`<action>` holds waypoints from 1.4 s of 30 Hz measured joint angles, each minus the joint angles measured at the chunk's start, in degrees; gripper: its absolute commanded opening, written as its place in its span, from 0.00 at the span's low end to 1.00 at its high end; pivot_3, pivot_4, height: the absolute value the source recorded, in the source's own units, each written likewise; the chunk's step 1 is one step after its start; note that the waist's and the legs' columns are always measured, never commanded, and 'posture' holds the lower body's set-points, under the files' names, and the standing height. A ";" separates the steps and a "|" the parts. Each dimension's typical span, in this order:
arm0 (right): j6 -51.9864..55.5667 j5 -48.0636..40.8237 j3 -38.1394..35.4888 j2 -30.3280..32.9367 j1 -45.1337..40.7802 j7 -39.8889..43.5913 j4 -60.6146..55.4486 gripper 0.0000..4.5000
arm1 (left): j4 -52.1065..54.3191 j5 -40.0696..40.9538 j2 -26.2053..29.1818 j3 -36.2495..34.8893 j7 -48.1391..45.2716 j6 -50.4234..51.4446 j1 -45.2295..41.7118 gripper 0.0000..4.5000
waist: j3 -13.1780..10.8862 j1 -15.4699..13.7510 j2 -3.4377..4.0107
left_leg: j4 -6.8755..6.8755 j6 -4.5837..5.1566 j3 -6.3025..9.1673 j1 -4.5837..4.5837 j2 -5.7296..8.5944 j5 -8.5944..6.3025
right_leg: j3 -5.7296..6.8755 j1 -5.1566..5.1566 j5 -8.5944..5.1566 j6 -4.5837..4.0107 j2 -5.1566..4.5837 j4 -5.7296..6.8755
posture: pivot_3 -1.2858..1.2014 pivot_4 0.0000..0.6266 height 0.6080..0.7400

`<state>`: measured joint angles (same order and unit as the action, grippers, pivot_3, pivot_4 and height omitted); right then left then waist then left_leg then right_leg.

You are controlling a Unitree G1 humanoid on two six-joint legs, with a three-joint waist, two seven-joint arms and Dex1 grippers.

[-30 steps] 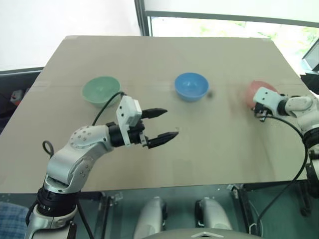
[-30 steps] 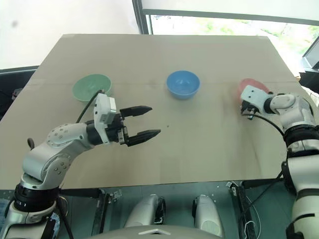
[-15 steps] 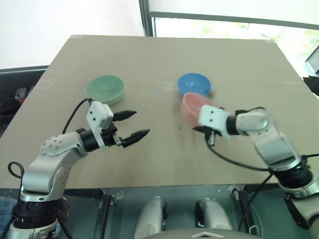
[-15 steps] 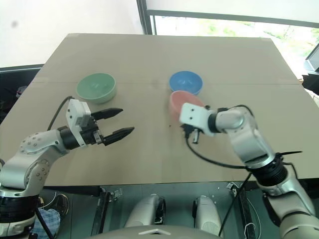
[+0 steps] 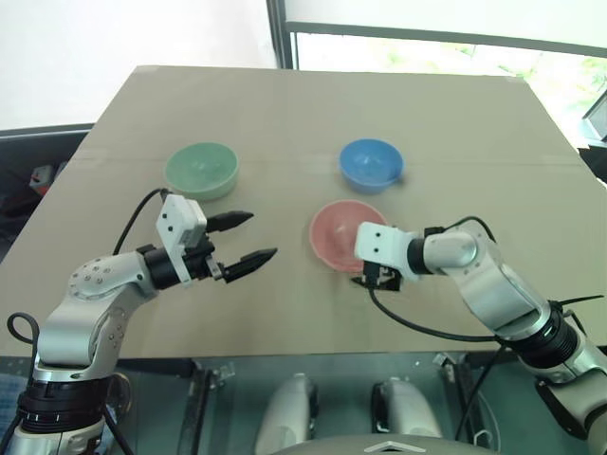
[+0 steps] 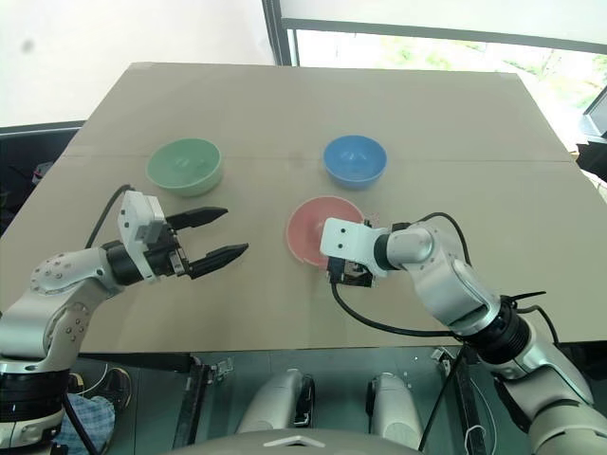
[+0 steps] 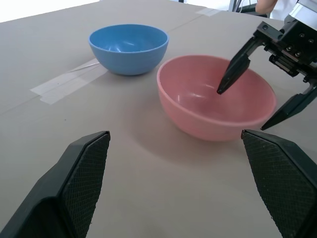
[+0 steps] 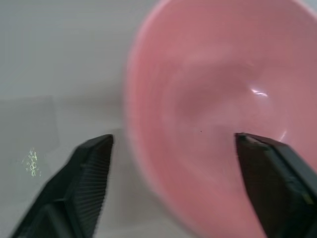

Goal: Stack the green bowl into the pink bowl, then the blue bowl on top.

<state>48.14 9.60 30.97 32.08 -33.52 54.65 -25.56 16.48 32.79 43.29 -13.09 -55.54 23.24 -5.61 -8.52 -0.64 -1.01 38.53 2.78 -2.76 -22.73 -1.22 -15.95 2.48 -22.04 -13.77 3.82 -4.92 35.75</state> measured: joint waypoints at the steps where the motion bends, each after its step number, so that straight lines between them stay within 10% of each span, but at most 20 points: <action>1: 0.31 -0.57 -0.15 0.20 0.00 0.00 -0.60 0.97 | -0.07 0.00 0.00 0.03 -0.23 0.00 -0.08 1.00 | 0.00 0.00 -0.01 | 0.00 0.00 0.00 0.00 -0.01 0.00 | 0.00 0.00 0.00 0.00 0.00 0.00 | 0.52 0.24 1.00; 12: 26.82 -25.63 -31.09 -11.78 -6.38 1.13 -5.84 0.97 | -3.45 -1.73 -0.66 0.18 9.03 6.20 -10.40 1.00 | 0.01 -0.24 -0.04 | -0.02 0.01 0.12 -0.06 0.02 -0.01 | 0.09 0.04 0.01 0.00 0.01 0.10 | 0.52 0.24 1.00; 18: 20.58 -35.28 -42.91 -7.08 -4.17 2.26 -5.81 0.97 | -10.12 -9.23 1.79 2.50 11.48 4.66 -15.65 1.00 | -0.01 -0.17 -0.03 | -0.21 0.05 0.03 -0.07 0.24 -0.03 | 0.04 -0.02 0.01 0.01 0.00 0.04 | 0.52 0.24 1.00; 42: 5.26 -43.93 -48.01 10.62 5.96 -3.47 -1.45 0.97 | -50.38 -28.03 2.16 14.98 4.29 -12.12 -33.17 1.00 | -0.03 -0.22 -0.12 | -0.10 0.09 -0.03 -0.17 0.21 -0.04 | 0.02 -0.05 0.01 0.03 0.00 0.09 | 0.52 0.24 1.00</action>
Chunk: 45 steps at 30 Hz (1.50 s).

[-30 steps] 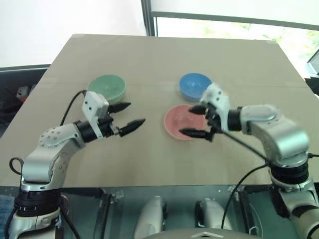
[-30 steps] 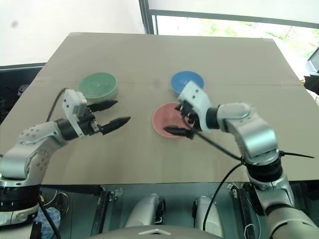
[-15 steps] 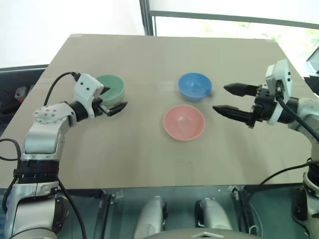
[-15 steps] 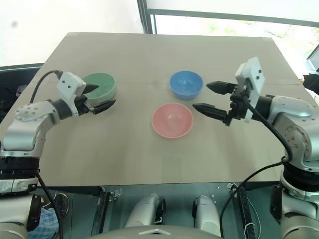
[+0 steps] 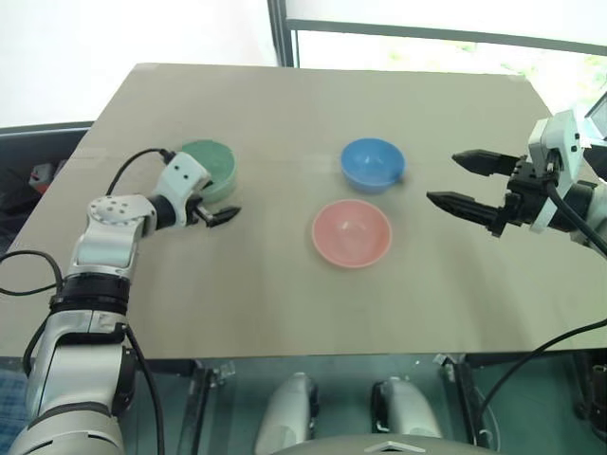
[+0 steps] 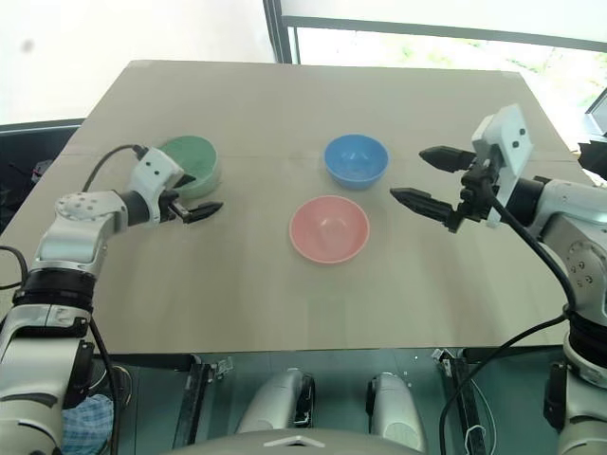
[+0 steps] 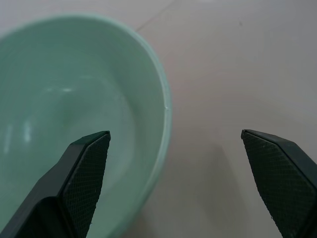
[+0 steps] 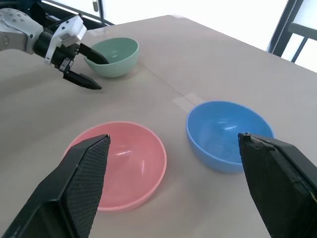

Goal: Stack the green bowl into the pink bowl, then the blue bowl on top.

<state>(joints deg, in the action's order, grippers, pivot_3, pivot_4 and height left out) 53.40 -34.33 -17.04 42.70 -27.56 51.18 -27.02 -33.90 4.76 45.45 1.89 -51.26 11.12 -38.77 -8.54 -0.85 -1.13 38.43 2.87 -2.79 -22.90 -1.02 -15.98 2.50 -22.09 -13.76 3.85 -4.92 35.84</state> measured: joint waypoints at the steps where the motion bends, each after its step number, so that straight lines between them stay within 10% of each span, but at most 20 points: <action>1: -0.26 -0.17 -0.15 0.61 0.47 0.02 0.07 0.97 | -1.47 -0.51 -0.05 0.35 -0.17 -0.81 -0.73 1.00 | 0.00 0.00 0.00 | 0.01 0.00 0.00 -0.01 0.00 0.00 | 0.00 0.00 0.00 0.00 -0.01 0.00 | 0.52 0.24 1.00; 11: -2.63 -2.10 -0.99 3.37 2.91 -0.64 1.19 1.00 | -7.47 -3.55 -1.34 0.85 -0.92 -7.27 -3.94 0.02 | 0.00 0.11 -0.01 | 0.01 0.02 -0.02 -0.01 -0.04 -0.01 | -0.01 0.00 0.00 0.00 -0.02 0.01 | 0.52 0.24 1.00; 23: -4.30 -3.21 -0.02 5.33 3.11 -0.74 2.55 1.00 | -9.83 -3.92 -4.74 1.45 -8.76 -11.79 -11.02 0.01 | -0.01 -0.18 -0.05 | 0.18 0.09 0.05 -0.14 -0.02 -0.05 | 0.07 0.01 0.01 0.01 -0.04 0.01 | 0.52 0.24 1.00; 36: -5.73 -3.92 2.56 5.49 2.55 -1.25 3.27 1.00 | 22.42 5.80 -12.45 13.94 -35.89 -16.30 -13.63 0.01 | -0.02 0.10 -0.02 | 0.28 0.17 -0.04 -0.14 -0.17 -0.09 | -0.07 -0.03 0.01 0.02 -0.01 0.01 | 0.52 0.24 1.00; 45: -5.87 -4.54 2.54 6.14 3.59 -2.87 2.31 1.00 | 23.77 5.22 -13.61 16.86 -38.00 -18.61 -12.16 0.01 | -0.02 0.00 -0.02 | 0.44 0.23 -0.03 -0.14 -0.19 -0.13 | -0.10 -0.02 0.01 0.02 0.00 0.00 | 0.52 0.24 1.00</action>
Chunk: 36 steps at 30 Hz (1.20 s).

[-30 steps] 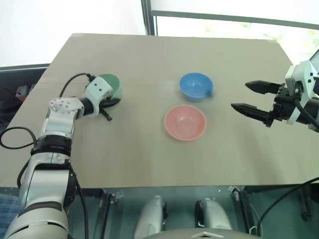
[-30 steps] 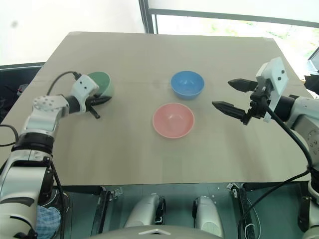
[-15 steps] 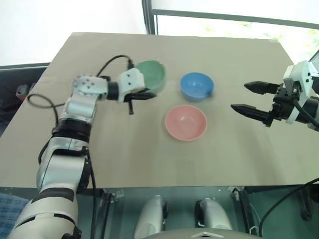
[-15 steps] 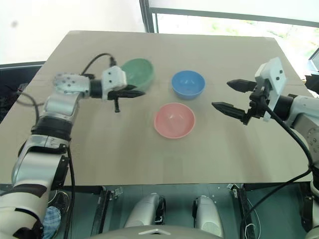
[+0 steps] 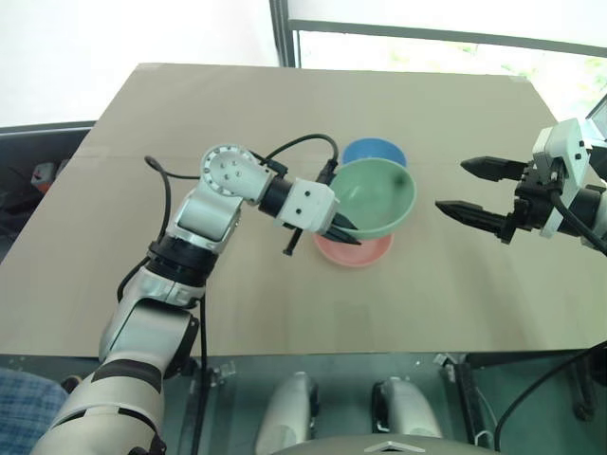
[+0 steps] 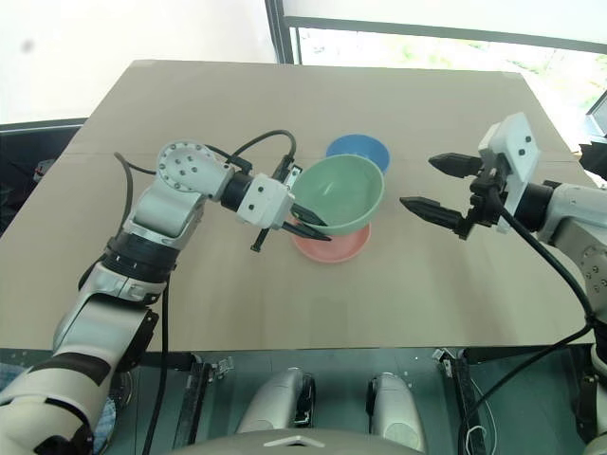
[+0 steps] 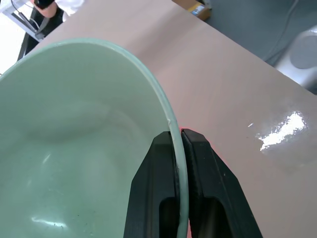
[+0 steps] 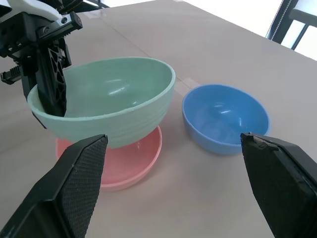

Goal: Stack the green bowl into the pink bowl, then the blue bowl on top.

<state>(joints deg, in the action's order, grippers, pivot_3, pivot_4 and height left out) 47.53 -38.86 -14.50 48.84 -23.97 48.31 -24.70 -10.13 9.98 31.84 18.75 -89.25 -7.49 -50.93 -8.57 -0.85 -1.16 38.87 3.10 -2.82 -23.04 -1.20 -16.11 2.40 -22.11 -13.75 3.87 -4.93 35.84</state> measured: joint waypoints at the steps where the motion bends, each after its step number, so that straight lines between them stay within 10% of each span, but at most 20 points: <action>1: 0.00 -0.24 0.00 0.02 0.15 -0.17 -0.44 1.00 | 0.02 0.00 -0.29 0.00 0.03 -0.32 0.00 0.18 | 0.00 0.00 0.00 | 0.03 0.02 0.00 -0.01 0.00 -0.01 | 0.00 0.00 0.00 0.00 0.00 0.00 | 0.52 0.24 1.00; 8: -0.10 -0.86 -0.02 0.15 0.63 -1.18 -1.32 1.00 | 0.51 0.25 -3.13 -0.11 2.49 -0.30 -0.08 0.69 | 0.00 -0.02 0.00 | 0.18 0.10 0.02 -0.06 0.00 -0.06 | 0.00 0.04 0.00 0.01 -0.02 0.00 | 0.52 0.24 1.00; 25: -6.48 12.67 13.49 -0.41 -7.59 -3.67 10.91 1.00 | 8.60 11.53 4.16 -20.73 25.62 34.60 11.92 0.69 | 0.00 1.30 0.03 | 0.12 0.08 -0.01 0.02 -0.08 -0.05 | -0.05 0.02 0.00 0.01 -0.01 0.03 | 0.52 0.24 1.00; 36: -20.67 29.54 30.78 -15.07 -25.56 -0.83 35.88 1.00 | 29.36 22.04 11.73 -35.06 33.62 48.06 30.89 0.69 | -0.03 1.49 0.03 | 0.13 0.02 0.01 0.05 -0.05 -0.04 | 0.01 0.04 0.00 0.01 -0.05 -0.01 | 0.52 0.24 1.00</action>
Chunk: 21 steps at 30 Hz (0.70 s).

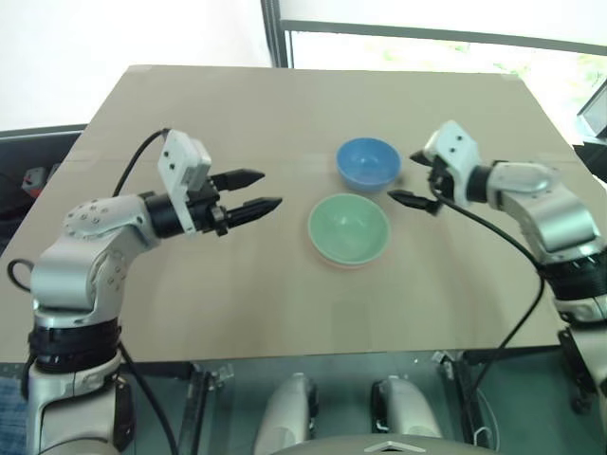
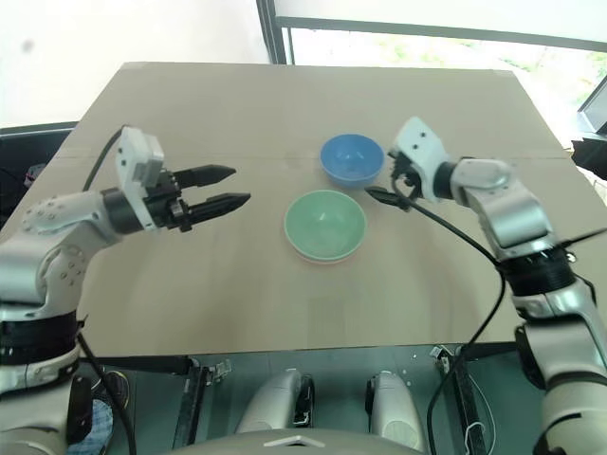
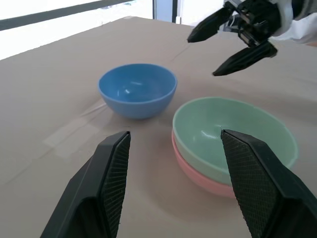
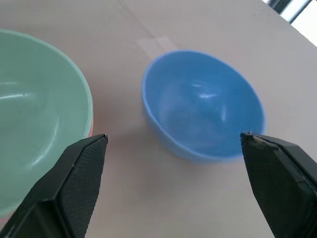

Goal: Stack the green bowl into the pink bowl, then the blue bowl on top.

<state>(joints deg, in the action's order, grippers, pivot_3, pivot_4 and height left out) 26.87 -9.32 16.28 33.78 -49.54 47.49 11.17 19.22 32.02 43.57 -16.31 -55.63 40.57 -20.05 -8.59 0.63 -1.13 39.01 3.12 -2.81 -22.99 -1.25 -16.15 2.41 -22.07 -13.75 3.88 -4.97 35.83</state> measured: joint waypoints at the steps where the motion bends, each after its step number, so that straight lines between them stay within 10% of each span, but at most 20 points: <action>1: -1.85 1.22 0.97 -1.90 -2.03 0.42 3.49 1.00 | 1.11 0.60 0.16 -1.01 0.72 0.43 1.47 0.69 | 0.00 0.16 0.00 | 0.00 0.00 -0.02 0.02 0.00 0.00 | -0.02 0.00 0.00 0.00 0.00 0.00 | 0.52 0.24 1.00; 18: -21.40 11.73 1.69 -20.98 -18.05 -5.44 49.97 1.00 | 11.71 9.26 1.36 -7.52 10.41 4.52 10.07 0.69 | -0.03 0.53 0.05 | -0.61 -0.38 0.06 0.15 0.05 0.21 | 0.09 -0.04 -0.01 -0.03 0.06 0.00 | 0.52 0.24 1.00; 21: -23.26 13.14 1.16 -21.08 -18.13 -5.89 53.50 0.74 | 11.72 10.04 2.02 -8.18 11.03 4.60 11.04 0.70 | -0.04 0.81 0.07 | -0.63 -0.41 0.05 0.15 0.04 0.23 | 0.08 -0.06 -0.01 -0.03 0.08 0.01 | 0.52 0.24 1.00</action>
<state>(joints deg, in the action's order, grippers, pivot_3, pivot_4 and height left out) 3.61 3.82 17.44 12.70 -67.67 41.60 64.67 30.95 42.06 45.59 -24.50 -44.60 45.16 -9.01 -8.63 1.44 -1.06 38.38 2.71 -2.76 -22.84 -1.21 -15.92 2.50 -22.13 -13.76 3.84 -4.89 35.84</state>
